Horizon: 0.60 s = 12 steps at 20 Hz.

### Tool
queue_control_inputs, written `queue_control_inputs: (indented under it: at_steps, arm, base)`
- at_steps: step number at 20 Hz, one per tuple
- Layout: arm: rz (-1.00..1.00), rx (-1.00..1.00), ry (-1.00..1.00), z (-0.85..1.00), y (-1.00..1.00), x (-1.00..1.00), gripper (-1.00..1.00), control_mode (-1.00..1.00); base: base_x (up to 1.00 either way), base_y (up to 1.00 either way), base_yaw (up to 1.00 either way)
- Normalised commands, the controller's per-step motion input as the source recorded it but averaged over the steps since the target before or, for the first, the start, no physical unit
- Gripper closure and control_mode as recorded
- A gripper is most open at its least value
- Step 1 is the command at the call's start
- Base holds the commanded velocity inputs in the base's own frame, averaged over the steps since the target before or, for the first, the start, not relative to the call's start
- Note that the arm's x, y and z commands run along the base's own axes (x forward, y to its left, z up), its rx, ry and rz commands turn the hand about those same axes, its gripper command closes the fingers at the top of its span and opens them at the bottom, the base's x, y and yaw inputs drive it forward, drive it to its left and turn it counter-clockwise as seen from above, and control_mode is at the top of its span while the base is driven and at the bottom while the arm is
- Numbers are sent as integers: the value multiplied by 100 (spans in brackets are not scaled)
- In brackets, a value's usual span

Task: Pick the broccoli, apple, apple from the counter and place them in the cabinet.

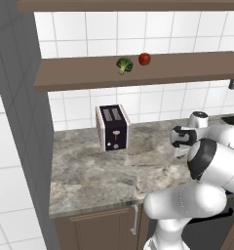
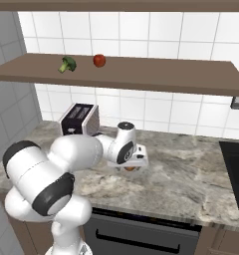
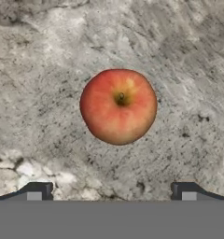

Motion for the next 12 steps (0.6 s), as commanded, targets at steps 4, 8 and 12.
queue_control_inputs:
  at_steps: [4, 8, 12]
  arm:
    - [0, 2, 0, -18, -2, 40, -100, -100]
    - [0, 3, 0, -19, -4, 35, -100, -100]
    - [0, 1, 0, -18, 0, 29, -100, -100]
  base:
    - [0, 0, 0]
    - [0, 0, 0]
    - [0, 0, 0]
